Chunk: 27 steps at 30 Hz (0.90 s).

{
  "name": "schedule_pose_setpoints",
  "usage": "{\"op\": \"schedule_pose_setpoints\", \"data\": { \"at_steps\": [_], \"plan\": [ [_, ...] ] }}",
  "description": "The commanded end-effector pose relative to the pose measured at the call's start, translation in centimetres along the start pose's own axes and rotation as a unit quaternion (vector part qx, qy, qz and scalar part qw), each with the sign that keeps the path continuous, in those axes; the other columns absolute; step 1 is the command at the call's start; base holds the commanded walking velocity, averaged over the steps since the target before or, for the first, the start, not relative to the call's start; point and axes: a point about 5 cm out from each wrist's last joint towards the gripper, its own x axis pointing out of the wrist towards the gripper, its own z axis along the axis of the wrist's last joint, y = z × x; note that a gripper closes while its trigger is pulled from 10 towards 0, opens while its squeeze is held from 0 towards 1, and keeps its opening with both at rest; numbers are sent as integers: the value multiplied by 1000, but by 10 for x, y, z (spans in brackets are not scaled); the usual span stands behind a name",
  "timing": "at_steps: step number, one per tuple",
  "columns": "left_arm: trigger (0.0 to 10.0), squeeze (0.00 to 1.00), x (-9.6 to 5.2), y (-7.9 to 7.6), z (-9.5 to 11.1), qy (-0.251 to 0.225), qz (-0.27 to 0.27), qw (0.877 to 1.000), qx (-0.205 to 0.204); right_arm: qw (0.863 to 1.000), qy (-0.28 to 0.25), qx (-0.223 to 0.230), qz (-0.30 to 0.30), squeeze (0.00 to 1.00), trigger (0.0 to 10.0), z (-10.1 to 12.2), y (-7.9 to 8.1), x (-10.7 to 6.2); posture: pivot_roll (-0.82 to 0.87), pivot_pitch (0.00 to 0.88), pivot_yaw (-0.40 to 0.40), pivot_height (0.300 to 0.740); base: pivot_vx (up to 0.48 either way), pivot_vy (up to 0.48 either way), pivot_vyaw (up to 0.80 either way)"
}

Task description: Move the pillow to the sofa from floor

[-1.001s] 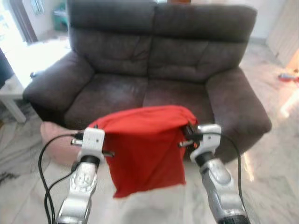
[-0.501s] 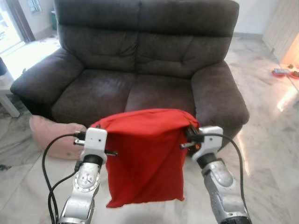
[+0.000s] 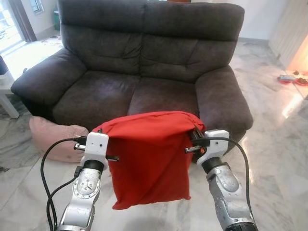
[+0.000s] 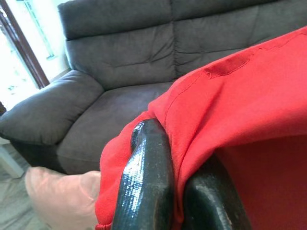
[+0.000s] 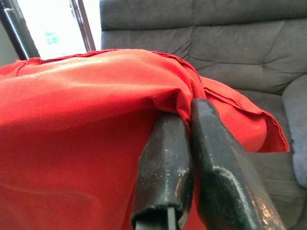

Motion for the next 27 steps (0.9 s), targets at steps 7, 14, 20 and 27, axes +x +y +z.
{"op": "schedule_pose_setpoints", "data": {
  "at_steps": [7, 14, 20, 27],
  "plan": [
    [10000, 0, 7, 4, 22, -53, 12, 999, -10, 999, -45, 4, -5, 0, 10000, 22, -3, 9, 91, 11, -30, 740, 0, 0, -229],
    [10000, 0, 5, 4, 20, -50, 14, 999, -11, 999, -49, -5, -6, 0, 10000, 23, -4, 8, 92, 20, -34, 740, 0, 0, -452],
    [10000, 0, 5, 5, 21, -50, 17, 999, -11, 999, -49, -4, -1, 0, 10000, 24, -1, 10, 92, 23, -35, 740, 0, 0, 0],
    [10000, 0, 5, 5, 21, -51, 18, 998, -11, 999, -49, -5, -1, 0, 10000, 24, -2, 10, 93, 16, -36, 740, 35, 0, 0]
  ]
}}
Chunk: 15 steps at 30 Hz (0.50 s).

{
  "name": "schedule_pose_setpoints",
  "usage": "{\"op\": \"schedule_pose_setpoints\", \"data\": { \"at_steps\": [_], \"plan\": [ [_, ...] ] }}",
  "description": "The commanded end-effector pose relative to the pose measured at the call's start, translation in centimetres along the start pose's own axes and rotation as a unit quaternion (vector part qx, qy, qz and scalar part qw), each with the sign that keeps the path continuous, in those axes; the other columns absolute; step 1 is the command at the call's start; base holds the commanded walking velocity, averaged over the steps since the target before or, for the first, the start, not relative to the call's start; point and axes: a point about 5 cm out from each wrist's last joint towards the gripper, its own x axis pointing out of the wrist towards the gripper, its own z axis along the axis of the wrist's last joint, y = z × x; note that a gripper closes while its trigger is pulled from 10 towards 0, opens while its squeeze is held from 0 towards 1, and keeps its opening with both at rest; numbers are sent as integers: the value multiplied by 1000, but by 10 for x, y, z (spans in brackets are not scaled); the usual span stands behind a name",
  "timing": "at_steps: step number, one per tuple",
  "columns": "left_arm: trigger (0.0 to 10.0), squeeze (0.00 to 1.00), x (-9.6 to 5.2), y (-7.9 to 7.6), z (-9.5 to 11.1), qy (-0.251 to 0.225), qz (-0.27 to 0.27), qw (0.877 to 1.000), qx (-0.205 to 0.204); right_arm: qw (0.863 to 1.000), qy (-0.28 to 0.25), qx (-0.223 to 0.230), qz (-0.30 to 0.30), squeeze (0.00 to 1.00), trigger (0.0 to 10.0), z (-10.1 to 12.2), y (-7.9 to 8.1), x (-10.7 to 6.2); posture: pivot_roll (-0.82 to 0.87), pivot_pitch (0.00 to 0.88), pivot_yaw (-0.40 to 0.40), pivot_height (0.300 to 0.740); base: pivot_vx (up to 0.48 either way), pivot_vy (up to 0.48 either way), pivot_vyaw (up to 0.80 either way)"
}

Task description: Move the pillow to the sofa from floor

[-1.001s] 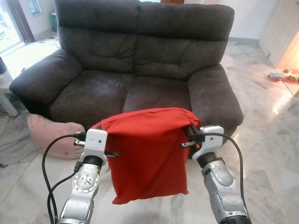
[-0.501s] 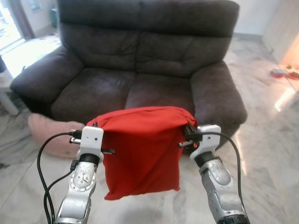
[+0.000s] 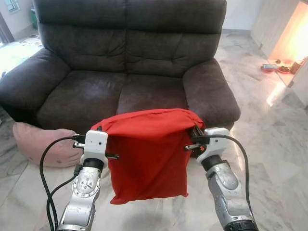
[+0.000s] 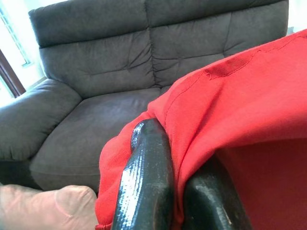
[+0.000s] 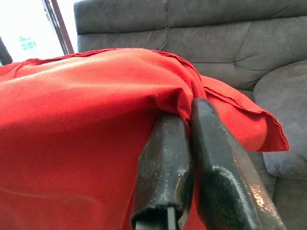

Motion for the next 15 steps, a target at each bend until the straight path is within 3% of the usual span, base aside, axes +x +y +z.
{"op": "schedule_pose_setpoints", "data": {
  "at_steps": [1, 15],
  "plan": [
    [10000, 0, 5, 6, 18, -45, 16, 999, -6, 999, -43, -4, 0, 0, 10000, 19, -1, 6, 93, 16, -36, 740, 244, 0, 0],
    [10000, 0, 5, 5, 19, -49, 13, 999, -7, 999, -46, -3, 1, 0, 10000, 20, -1, 8, 94, 3, -33, 740, 262, 0, 0]
  ]
}}
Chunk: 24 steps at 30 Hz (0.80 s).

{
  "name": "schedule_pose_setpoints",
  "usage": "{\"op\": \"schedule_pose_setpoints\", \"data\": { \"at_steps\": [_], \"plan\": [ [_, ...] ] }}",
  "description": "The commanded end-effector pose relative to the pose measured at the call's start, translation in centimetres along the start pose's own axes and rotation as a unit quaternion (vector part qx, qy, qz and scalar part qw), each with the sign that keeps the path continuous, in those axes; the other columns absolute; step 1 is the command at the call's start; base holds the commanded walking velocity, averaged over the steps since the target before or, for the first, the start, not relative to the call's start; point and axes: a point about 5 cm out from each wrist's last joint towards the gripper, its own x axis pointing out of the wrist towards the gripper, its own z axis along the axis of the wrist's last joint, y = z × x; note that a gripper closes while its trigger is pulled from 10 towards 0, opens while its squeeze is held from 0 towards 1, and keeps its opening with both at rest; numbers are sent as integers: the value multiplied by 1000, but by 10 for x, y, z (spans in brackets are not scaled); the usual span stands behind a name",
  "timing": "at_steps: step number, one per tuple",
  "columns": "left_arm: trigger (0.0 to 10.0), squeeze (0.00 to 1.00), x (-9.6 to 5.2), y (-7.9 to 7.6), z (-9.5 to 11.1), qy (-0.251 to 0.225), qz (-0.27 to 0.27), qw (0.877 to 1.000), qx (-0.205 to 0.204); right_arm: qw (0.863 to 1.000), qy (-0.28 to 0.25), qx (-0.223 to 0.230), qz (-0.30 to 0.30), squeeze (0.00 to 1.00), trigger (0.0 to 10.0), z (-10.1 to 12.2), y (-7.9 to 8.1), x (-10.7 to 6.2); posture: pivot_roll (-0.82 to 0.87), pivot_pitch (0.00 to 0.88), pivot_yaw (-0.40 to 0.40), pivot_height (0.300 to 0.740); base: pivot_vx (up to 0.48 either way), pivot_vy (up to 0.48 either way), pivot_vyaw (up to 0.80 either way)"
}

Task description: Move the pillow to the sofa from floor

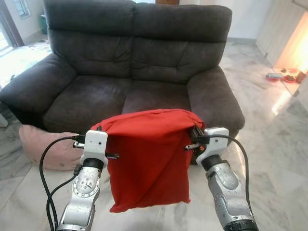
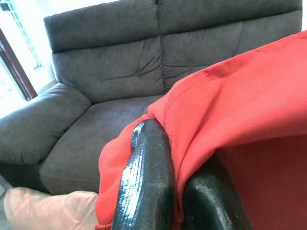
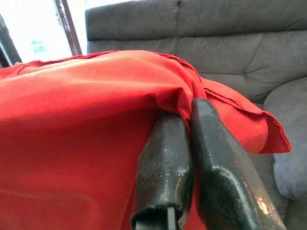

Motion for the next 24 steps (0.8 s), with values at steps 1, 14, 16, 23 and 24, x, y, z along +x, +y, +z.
{"op": "schedule_pose_setpoints", "data": {
  "at_steps": [1, 14, 16, 23, 24],
  "plan": [
    [10000, 0, 5, 5, 19, -48, 13, 999, -6, 999, -45, -3, 1, 0, 10000, 19, -1, 8, 94, 3, -33, 740, 270, 0, 0],
    [10000, 0, 6, 3, 19, -48, 9, 999, -7, 999, -45, -5, 2, 0, 10000, 20, 0, 7, 91, 14, -35, 740, 272, 0, 0],
    [10000, 0, 6, 3, 19, -48, 10, 999, -7, 999, -44, -5, 2, 0, 10000, 19, 0, 7, 92, 16, -37, 740, 274, 0, 0],
    [10000, 0, 6, 3, 20, -49, 11, 999, -8, 999, -43, -2, 4, 0, 10000, 20, 1, 9, 91, 18, -40, 740, 276, 0, -261],
    [10000, 0, 6, 3, 20, -49, 11, 999, -8, 999, -44, -2, 5, 0, 10000, 20, 1, 9, 91, 20, -40, 740, 274, 0, -481]
  ]
}}
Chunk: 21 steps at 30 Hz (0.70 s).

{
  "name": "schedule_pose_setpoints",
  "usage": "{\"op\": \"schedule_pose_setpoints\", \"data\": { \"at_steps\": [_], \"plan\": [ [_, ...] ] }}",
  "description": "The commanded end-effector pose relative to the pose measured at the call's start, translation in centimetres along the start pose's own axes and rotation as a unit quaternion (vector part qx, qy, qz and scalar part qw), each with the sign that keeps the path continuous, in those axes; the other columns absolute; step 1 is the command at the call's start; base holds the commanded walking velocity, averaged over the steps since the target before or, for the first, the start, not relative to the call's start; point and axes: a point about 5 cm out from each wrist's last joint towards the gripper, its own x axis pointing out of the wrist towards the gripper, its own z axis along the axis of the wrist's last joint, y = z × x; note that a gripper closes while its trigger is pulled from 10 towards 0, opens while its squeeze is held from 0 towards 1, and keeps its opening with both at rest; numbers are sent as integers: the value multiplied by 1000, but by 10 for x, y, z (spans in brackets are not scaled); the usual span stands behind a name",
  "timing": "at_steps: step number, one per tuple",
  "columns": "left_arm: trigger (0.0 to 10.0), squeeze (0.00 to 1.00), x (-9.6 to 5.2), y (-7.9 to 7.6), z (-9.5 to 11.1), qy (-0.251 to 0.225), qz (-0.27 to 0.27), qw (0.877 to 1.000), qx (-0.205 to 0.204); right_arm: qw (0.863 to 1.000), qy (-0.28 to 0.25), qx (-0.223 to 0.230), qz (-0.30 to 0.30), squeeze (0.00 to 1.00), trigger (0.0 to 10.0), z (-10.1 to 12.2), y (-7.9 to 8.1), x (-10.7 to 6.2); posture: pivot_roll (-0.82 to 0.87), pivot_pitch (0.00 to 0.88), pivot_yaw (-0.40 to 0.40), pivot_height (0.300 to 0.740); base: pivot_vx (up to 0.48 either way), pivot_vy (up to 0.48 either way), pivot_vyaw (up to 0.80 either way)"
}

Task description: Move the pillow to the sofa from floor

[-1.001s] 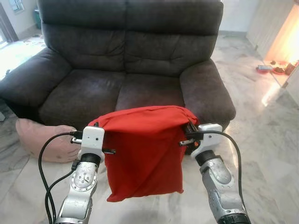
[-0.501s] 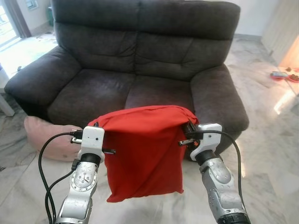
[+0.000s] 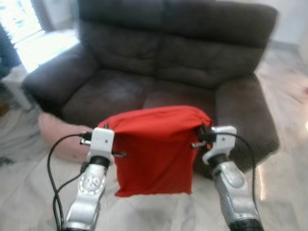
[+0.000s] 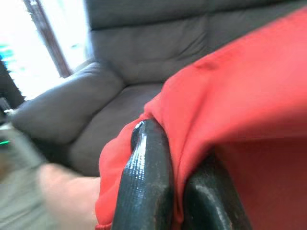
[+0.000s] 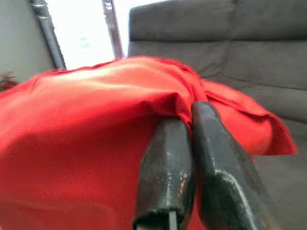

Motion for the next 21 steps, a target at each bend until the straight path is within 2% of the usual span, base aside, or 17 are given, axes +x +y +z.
{"op": "schedule_pose_setpoints", "data": {
  "at_steps": [1, 9, 17, 21],
  "plan": [
    [10000, 0, 7, -13, 26, -60, -14, 998, -19, 999, -31, -14, -33, 0, 10000, 15, -21, -5, 91, 20, -40, 740, 274, 0, -481],
    [10000, 0, 7, -12, 26, -60, -14, 998, -20, 999, -32, -13, -33, 0, 10000, 15, -21, -5, 90, 22, -40, 740, 274, 0, 0],
    [10000, 0, 6, -12, 26, -60, -13, 998, -19, 999, -32, -11, -31, 0, 10000, 15, -20, -5, 90, 24, -39, 740, 275, 0, -723],
    [10000, 0, 7, -11, 26, -61, -12, 998, -18, 999, -36, -11, -32, 0, 10000, 15, -20, -5, 90, 24, -39, 740, 277, 0, 0]
  ]
}}
